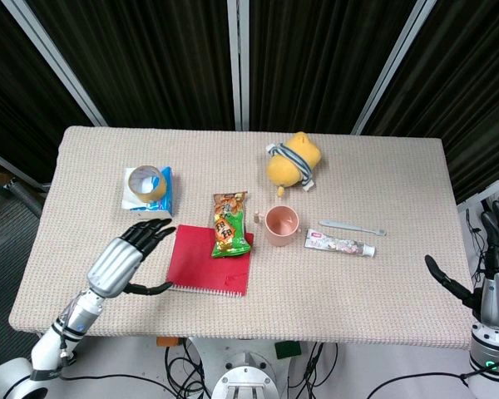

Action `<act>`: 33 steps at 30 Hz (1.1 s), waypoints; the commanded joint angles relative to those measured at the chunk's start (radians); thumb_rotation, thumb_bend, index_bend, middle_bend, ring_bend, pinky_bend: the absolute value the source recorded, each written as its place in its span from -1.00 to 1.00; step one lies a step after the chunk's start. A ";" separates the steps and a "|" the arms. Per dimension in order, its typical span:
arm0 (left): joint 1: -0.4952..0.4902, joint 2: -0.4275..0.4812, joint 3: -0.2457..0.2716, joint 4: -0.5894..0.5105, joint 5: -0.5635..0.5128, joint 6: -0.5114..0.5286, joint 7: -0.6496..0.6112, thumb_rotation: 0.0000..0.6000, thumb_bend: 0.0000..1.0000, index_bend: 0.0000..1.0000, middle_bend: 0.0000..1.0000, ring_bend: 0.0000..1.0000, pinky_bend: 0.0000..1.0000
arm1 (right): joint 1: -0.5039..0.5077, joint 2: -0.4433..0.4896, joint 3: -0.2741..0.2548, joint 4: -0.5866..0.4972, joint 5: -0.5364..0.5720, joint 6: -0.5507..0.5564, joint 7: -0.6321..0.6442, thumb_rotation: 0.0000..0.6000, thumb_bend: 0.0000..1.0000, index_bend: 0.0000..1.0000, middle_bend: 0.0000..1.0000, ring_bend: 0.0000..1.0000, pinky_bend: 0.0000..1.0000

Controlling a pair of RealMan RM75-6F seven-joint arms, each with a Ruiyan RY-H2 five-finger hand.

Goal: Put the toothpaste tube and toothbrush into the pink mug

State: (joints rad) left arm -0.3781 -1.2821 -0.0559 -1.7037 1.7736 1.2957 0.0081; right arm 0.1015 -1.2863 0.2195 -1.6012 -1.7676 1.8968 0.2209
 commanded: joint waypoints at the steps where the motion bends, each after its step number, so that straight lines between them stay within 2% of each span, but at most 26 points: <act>1: -0.031 -0.032 -0.009 -0.012 -0.004 -0.034 0.047 -0.02 -0.68 -0.78 -0.84 -0.79 -0.62 | 0.013 0.001 -0.004 -0.016 -0.012 -0.014 -0.010 1.00 -0.07 -1.00 -1.00 -1.00 -1.00; 11: -0.019 -0.019 -0.003 -0.011 -0.044 -0.004 0.090 0.01 -0.69 -0.78 -0.84 -0.79 -0.62 | 0.009 0.003 -0.041 0.000 0.028 -0.069 -0.018 1.00 -0.08 -1.00 -1.00 -1.00 -1.00; 12: -0.014 -0.014 -0.003 -0.005 -0.052 0.003 0.096 0.06 -0.68 -0.78 -0.84 -0.79 -0.62 | 0.008 0.008 -0.048 0.001 0.037 -0.085 -0.027 1.00 -0.08 -1.00 -1.00 -1.00 -1.00; 16: 0.003 0.015 -0.011 0.004 -0.117 0.004 0.123 0.48 -0.68 -0.78 -0.87 -0.79 -0.53 | 0.012 0.009 -0.064 0.001 0.075 -0.144 -0.063 1.00 -0.08 -1.00 -1.00 -1.00 -1.00; 20: 0.022 0.036 -0.025 0.026 -0.169 0.024 0.114 0.54 -0.69 -0.78 -0.88 -0.79 -0.52 | 0.018 0.028 -0.091 -0.029 0.177 -0.282 -0.212 1.00 -0.09 -1.00 -0.94 -1.00 -0.98; 24: 0.052 0.036 -0.010 0.077 -0.188 0.054 0.081 0.57 -0.69 -0.78 -0.88 -0.79 -0.54 | 0.044 0.086 -0.109 -0.175 0.382 -0.491 -0.419 1.00 -0.15 -1.00 -0.82 -1.00 -0.96; 26: 0.065 0.028 -0.001 0.105 -0.188 0.069 0.068 0.57 -0.69 -0.78 -0.88 -0.79 -0.55 | 0.070 0.101 -0.110 -0.208 0.444 -0.562 -0.482 1.00 -0.20 -1.00 -0.78 -1.00 -0.96; 29: 0.086 0.019 0.012 0.142 -0.187 0.094 0.040 0.59 -0.69 -0.78 -0.88 -0.79 -0.57 | 0.121 0.088 -0.109 -0.197 0.502 -0.651 -0.563 1.00 -0.21 -1.00 -0.73 -1.00 -0.96; 33: 0.106 0.032 0.031 0.171 -0.164 0.127 0.000 0.76 -0.68 -0.78 -0.88 -0.79 -0.57 | 0.183 0.039 -0.095 -0.155 0.578 -0.737 -0.632 1.00 -0.19 -1.00 -0.68 -1.00 -0.97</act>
State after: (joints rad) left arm -0.2802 -1.2553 -0.0329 -1.5398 1.6017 1.4124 0.0184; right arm 0.2411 -1.2237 0.1195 -1.7674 -1.2365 1.2099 -0.3633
